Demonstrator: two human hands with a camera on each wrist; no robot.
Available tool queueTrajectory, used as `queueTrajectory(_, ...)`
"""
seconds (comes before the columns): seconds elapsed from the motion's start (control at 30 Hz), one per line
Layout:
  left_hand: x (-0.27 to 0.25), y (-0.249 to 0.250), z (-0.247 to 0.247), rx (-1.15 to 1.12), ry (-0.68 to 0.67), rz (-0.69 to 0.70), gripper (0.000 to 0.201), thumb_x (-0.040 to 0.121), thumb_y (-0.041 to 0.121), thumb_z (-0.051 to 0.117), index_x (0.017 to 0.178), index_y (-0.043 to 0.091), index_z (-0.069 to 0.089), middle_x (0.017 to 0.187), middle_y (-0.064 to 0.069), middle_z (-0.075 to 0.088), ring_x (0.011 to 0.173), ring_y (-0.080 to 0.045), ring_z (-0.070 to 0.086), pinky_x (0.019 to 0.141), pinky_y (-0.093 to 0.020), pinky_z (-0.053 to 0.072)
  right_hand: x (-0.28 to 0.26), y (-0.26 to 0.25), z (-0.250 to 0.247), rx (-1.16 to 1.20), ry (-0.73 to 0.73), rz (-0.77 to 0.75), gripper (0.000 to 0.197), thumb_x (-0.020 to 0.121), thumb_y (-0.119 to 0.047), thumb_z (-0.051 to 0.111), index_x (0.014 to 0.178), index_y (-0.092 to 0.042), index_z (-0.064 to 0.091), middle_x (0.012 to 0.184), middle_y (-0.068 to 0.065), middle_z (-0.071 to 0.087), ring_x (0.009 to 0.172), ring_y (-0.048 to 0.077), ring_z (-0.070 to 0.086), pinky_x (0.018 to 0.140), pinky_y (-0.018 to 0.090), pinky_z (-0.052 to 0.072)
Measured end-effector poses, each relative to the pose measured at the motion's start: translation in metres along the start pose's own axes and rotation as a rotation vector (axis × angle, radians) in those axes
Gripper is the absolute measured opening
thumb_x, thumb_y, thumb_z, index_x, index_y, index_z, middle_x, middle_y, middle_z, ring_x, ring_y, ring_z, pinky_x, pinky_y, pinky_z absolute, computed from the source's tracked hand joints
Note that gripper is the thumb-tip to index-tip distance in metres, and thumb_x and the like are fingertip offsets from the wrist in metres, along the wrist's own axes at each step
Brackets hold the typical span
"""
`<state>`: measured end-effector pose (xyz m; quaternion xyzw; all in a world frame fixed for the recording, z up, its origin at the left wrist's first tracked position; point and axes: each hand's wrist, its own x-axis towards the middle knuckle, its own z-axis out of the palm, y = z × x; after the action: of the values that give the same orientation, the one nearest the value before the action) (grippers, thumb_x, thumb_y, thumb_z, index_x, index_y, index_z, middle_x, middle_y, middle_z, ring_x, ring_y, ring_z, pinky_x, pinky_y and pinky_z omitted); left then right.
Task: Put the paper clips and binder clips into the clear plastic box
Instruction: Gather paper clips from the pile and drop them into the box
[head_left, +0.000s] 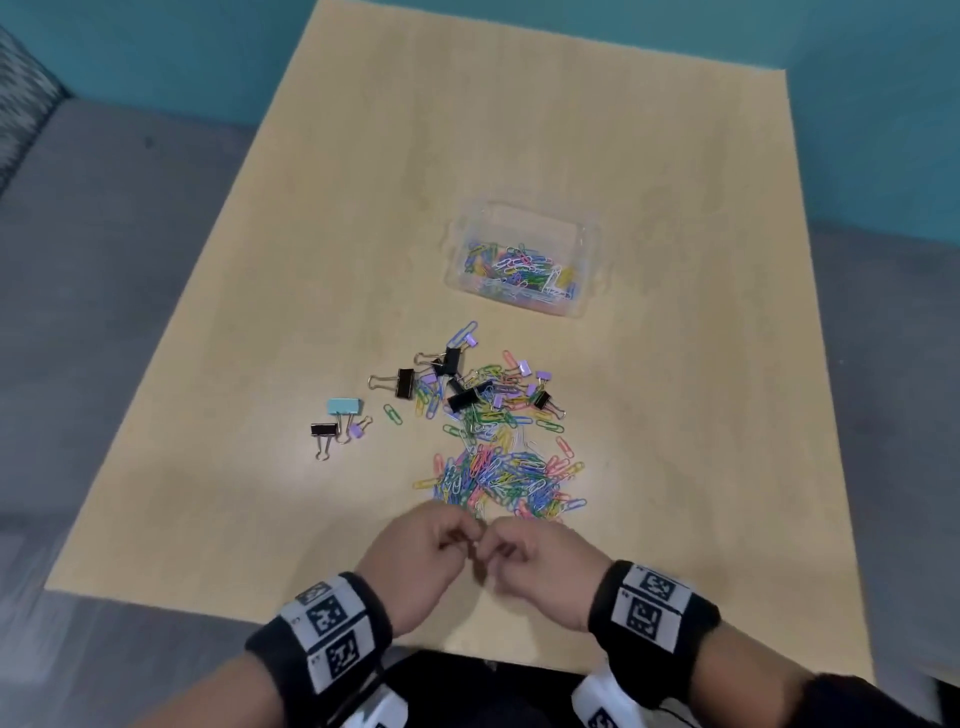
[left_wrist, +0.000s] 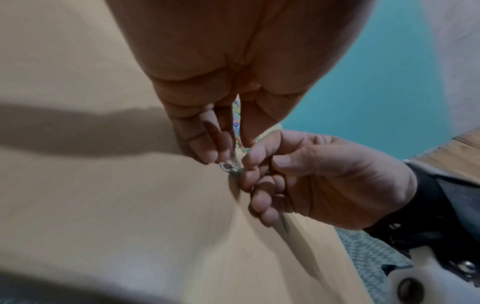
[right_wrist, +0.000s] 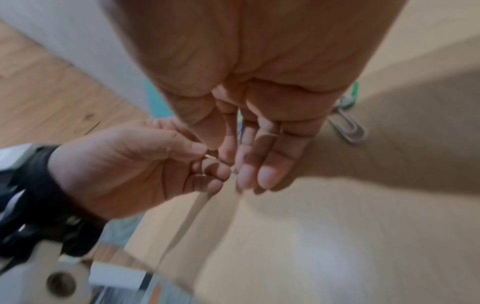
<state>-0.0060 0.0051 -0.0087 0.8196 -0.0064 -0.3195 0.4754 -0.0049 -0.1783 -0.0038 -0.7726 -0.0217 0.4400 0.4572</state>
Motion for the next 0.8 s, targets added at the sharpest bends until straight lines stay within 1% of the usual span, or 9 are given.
queueTrajectory(0.1,0.0,0.001,-0.006,0.057,0.114,0.063,0.022,0.078,0.016,0.054,0.083,0.034,0.065,0.089,0.012,0.059,0.081,-0.003,0.058,0.078,-0.024,0.045,-0.007,0.002,-0.014,0.002,0.183,-0.065,0.014,0.086,-0.01,0.056,0.087,-0.023,0.063,0.063,-0.016,0.057,0.055,0.0,0.046,0.058,0.02,0.04)
queueTrajectory(0.17,-0.003,-0.007,-0.013,0.177,0.198,0.063,0.018,0.082,0.016,0.06,0.095,0.027,0.064,0.095,0.013,0.054,0.084,-0.005,0.057,0.079,-0.026,0.046,-0.016,0.016,-0.022,-0.079,0.382,-0.085,0.009,0.085,-0.02,0.057,0.091,-0.026,0.061,0.081,-0.011,0.059,0.07,0.005,0.055,0.07,0.028,0.046)
queueTrajectory(0.23,-0.007,-0.015,-0.019,0.298,0.241,-0.002,0.034,0.08,0.026,0.066,0.113,0.025,0.057,0.104,0.009,0.046,0.088,-0.013,0.055,0.081,-0.03,0.046,-0.028,0.028,-0.025,-0.221,0.533,0.007,0.031,0.082,-0.033,0.059,0.112,-0.03,0.054,0.106,-0.007,0.049,0.089,0.014,0.059,0.08,0.034,0.048)
queueTrajectory(0.3,-0.008,-0.018,-0.02,0.356,0.238,-0.033,0.064,0.074,0.034,0.071,0.132,0.027,0.042,0.111,0.006,0.039,0.094,-0.018,0.05,0.085,-0.03,0.043,-0.032,0.031,-0.022,-0.313,0.527,0.132,0.068,0.078,-0.04,0.064,0.137,-0.031,0.033,0.121,-0.006,0.032,0.101,0.019,0.056,0.084,0.032,0.047)
queueTrajectory(0.43,0.008,-0.004,-0.005,0.544,0.192,0.035,0.09,0.071,0.038,0.072,0.142,0.036,0.018,0.121,0.004,0.031,0.107,-0.019,0.038,0.091,-0.031,0.042,-0.012,0.017,-0.008,-0.471,0.511,0.131,0.095,0.074,-0.05,0.069,0.144,-0.038,0.007,0.142,-0.003,0.015,0.121,0.026,0.038,0.096,0.039,0.044)
queueTrajectory(0.5,0.02,0.005,0.001,0.598,0.19,0.06,0.086,0.075,0.039,0.069,0.143,0.037,0.015,0.121,0.003,0.03,0.107,-0.02,0.035,0.089,-0.034,0.043,0.005,0.007,-0.006,-0.545,0.52,0.112,0.091,0.078,-0.048,0.066,0.145,-0.037,0.006,0.147,-0.001,0.011,0.124,0.029,0.033,0.095,0.04,0.045)
queueTrajectory(0.63,0.042,0.017,0.007,0.674,0.18,0.078,0.066,0.084,0.033,0.062,0.14,0.036,0.026,0.119,-0.001,0.033,0.105,-0.023,0.035,0.087,-0.034,0.043,0.03,-0.004,-0.011,-0.627,0.511,0.03,0.064,0.086,-0.03,0.058,0.141,-0.031,0.026,0.145,0.005,0.021,0.124,0.03,0.031,0.089,0.04,0.047)
queueTrajectory(0.73,0.051,0.019,0.007,0.712,0.181,0.125,0.044,0.087,0.024,0.057,0.128,0.03,0.042,0.11,-0.003,0.038,0.095,-0.024,0.037,0.08,-0.033,0.042,0.035,-0.004,-0.017,-0.681,0.509,-0.032,0.043,0.085,-0.018,0.053,0.126,-0.025,0.042,0.127,0.005,0.036,0.109,0.028,0.04,0.072,0.039,0.048)
queueTrajectory(0.8,0.052,0.018,0.005,0.723,0.193,0.162,0.03,0.087,0.022,0.055,0.116,0.026,0.05,0.103,-0.003,0.04,0.087,-0.023,0.038,0.07,-0.031,0.038,0.035,-0.001,-0.021,-0.747,0.487,-0.078,0.034,0.081,-0.012,0.057,0.112,-0.02,0.047,0.113,0.006,0.041,0.095,0.029,0.045,0.059,0.035,0.04)
